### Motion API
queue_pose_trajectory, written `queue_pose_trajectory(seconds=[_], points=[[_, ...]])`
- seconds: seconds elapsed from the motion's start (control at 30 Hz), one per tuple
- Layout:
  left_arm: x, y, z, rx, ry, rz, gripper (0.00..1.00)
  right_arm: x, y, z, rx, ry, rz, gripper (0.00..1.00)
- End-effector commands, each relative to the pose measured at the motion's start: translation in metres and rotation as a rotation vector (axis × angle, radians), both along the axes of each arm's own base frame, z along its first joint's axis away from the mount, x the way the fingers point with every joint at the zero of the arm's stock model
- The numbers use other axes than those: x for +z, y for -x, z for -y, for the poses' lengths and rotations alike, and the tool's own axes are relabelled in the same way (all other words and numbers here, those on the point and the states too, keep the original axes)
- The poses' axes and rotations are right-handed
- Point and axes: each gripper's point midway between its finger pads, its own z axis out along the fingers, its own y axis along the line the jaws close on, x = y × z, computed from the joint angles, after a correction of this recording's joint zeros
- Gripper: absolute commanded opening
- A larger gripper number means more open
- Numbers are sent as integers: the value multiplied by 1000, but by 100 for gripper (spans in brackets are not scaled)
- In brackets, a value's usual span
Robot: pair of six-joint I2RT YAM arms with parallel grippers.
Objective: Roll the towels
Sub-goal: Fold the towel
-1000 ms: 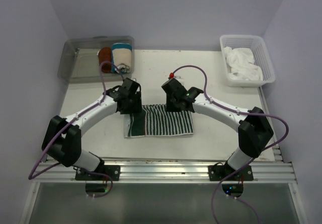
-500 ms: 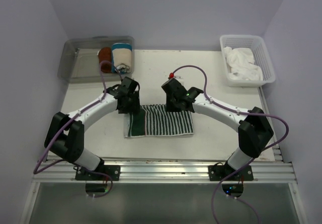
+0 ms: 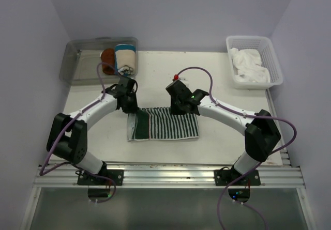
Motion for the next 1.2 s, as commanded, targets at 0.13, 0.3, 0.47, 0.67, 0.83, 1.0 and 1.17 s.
queue_pose_trajectory(seconds=[0.13,0.3,0.47,0.67,0.83,1.0,1.17], points=[[43,-1,26,-63,183,65,13,11,-10,-18,23,-53,25,22],[35,11,41,-104,269,13,69,11,-10,-20,26,-56,22,21],[20,19,36,-111,251,-2,81,11,-10,-18,28,-51,24,21],[10,18,41,-125,279,10,64,10,-10,-20,27,-56,18,21],[11,9,55,-143,347,34,69,10,-9,-18,25,-52,18,21],[1,5,67,-145,410,11,58,10,-9,-17,22,-49,19,21],[-8,7,59,-119,358,-15,49,11,-8,-16,21,-48,20,21]])
